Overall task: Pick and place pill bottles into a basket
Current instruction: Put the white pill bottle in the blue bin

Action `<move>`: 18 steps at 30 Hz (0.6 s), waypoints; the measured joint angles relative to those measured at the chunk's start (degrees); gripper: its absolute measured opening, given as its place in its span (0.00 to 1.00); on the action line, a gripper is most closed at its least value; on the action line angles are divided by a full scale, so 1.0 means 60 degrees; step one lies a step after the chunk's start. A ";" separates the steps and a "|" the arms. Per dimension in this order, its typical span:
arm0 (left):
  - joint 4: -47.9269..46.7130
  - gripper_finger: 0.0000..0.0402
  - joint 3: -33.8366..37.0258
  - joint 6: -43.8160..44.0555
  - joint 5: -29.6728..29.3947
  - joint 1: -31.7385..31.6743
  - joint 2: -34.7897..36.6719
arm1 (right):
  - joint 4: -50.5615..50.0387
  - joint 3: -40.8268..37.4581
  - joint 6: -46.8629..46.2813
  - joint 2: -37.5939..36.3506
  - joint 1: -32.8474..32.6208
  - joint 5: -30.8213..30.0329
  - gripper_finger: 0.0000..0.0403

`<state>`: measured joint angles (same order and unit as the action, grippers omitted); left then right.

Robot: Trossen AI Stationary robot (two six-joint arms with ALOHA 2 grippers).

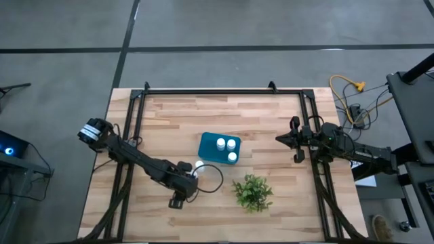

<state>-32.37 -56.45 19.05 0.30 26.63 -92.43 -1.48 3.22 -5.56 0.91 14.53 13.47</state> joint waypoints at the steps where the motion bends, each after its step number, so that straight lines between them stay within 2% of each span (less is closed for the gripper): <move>1: 0.0002 0.50 0.0000 0.0000 0.0000 0.0000 0.0040 | 0.0000 -0.0002 0.0000 0.0000 -0.0001 -0.0002 0.02; 18: 0.0035 0.50 0.0040 0.0003 0.0000 0.0000 0.0296 | 0.0000 -0.0002 0.0000 0.0000 0.0001 -0.0003 0.02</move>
<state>-32.16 -56.21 19.07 0.30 26.63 -90.65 -1.48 3.20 -5.56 0.91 14.54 13.46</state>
